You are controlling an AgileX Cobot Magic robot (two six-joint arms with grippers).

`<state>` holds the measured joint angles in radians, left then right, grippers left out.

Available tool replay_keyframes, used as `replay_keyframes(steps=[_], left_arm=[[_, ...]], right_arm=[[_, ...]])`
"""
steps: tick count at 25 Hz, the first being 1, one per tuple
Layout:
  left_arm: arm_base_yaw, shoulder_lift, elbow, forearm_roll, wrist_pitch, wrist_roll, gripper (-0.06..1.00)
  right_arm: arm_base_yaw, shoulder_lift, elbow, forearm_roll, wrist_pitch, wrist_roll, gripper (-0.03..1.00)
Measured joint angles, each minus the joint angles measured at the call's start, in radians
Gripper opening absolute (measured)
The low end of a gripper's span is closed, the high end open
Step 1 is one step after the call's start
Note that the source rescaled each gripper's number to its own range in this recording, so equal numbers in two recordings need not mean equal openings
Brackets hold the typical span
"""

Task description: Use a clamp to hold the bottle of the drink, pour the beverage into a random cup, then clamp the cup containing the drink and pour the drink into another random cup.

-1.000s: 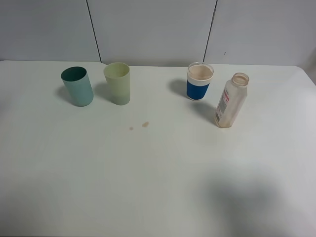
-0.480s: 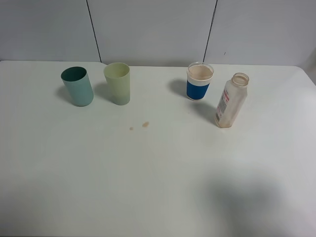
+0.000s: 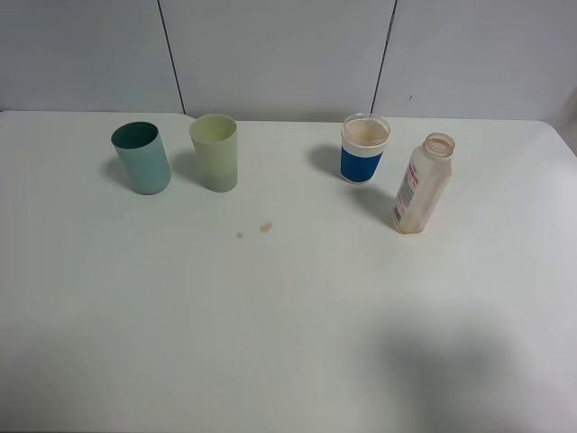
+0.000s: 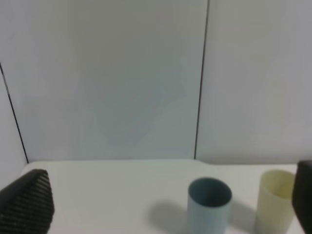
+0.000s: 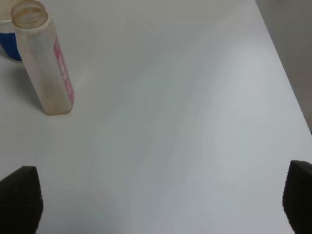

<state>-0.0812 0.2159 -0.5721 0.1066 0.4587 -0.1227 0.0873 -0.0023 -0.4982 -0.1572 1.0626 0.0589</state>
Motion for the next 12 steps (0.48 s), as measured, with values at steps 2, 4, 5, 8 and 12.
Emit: replay_keyframes(steps=[2,4,5,8,12], left_arm=[[0.0,-0.044,0.0,-0.011,0.039,0.002,1.0],[0.0,-0.086,0.0,-0.015,0.094,0.004,1.0],[0.0,-0.107,0.0,-0.016,0.132,0.004,1.0],[0.0,-0.162,0.0,-0.018,0.262,0.004,1.0],[0.0,-0.217,0.0,-0.021,0.379,0.004,1.0]], right_arm=[[0.0,0.0,0.0,0.0,0.0,0.0,1.0],[0.0,0.0,0.0,0.0,0.0,0.0,1.0],[0.0,0.0,0.0,0.0,0.0,0.0,1.0],[0.0,0.0,0.0,0.0,0.0,0.0,1.0],[0.0,0.0,0.0,0.0,0.0,0.0,1.0]])
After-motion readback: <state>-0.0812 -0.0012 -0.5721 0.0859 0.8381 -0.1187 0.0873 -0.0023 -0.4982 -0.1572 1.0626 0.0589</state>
